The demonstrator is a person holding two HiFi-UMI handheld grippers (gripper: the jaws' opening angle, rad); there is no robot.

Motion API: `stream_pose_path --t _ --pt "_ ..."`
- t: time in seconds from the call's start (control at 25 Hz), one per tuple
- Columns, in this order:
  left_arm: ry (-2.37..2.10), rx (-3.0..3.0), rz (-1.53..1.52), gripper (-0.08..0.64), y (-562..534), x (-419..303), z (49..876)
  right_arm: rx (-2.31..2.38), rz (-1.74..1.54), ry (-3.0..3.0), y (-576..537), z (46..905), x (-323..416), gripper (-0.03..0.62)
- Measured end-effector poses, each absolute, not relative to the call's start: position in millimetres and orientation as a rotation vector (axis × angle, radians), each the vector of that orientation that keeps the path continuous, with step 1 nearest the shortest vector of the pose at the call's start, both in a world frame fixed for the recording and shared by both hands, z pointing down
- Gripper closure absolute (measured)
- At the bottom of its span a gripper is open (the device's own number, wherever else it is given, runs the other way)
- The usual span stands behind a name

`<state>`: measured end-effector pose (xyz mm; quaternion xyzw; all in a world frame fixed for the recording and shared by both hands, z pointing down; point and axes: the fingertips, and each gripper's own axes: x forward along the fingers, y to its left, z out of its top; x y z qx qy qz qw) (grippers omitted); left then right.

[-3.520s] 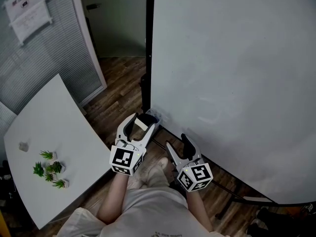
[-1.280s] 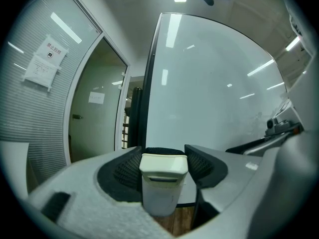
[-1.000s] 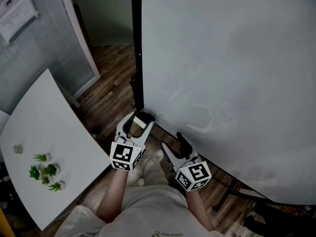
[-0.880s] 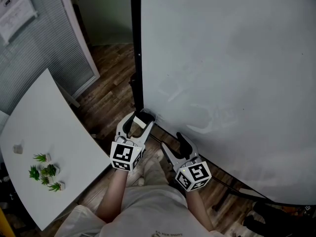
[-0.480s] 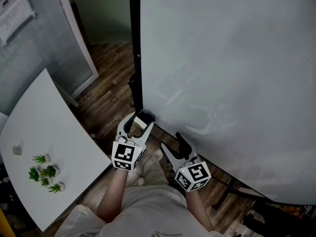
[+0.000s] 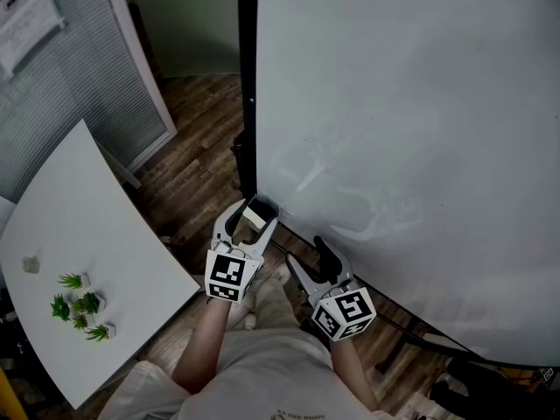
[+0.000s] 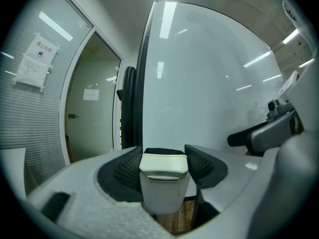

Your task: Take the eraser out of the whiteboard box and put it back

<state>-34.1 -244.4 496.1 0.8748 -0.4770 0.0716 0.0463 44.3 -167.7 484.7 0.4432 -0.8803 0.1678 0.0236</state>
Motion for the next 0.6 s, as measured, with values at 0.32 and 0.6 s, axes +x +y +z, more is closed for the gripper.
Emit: stream_pose_path --t 0.32,0.6 --pt "-1.448 2.677 0.211 0.291 -244.5 -32.1 495.6 1.373 0.515 -2.724 -169.0 483.2 45.8 0.308" --pt "-1.426 2.656 0.157 0.29 -240.8 -33.2 497.7 1.37 0.512 -2.727 -163.6 485.6 45.6 0.309"
